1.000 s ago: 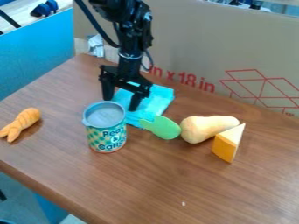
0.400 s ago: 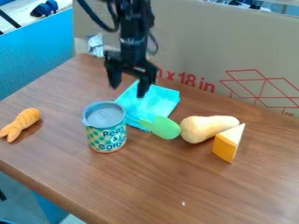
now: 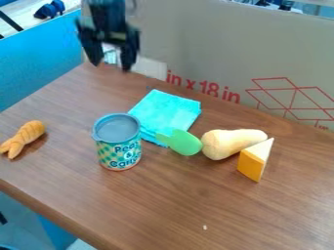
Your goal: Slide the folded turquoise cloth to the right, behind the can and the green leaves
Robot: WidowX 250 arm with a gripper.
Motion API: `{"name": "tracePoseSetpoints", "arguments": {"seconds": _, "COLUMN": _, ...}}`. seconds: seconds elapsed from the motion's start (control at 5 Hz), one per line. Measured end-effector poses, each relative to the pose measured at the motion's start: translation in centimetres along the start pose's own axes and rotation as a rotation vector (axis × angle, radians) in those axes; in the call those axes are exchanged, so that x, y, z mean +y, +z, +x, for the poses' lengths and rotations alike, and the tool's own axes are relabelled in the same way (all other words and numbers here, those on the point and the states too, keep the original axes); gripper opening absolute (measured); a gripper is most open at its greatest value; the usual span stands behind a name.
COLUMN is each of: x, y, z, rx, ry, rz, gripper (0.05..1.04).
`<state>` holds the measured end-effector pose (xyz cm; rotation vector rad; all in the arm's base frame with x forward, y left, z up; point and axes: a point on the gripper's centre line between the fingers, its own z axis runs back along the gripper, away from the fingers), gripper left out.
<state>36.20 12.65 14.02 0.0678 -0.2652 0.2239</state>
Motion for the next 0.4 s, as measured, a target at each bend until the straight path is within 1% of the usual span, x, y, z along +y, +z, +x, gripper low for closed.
{"name": "tracePoseSetpoints", "arguments": {"seconds": 0.2, "x": -0.5, "y": 2.3, "z": -4.0, "rx": 0.084, "ry": -0.079, "rz": -0.018, "gripper": 1.005}}
{"name": "tracePoseSetpoints", "arguments": {"seconds": 0.4, "x": -0.8, "y": 2.7, "z": -9.0, "rx": 0.2, "ry": -0.16, "rz": -0.049, "gripper": 1.005}}
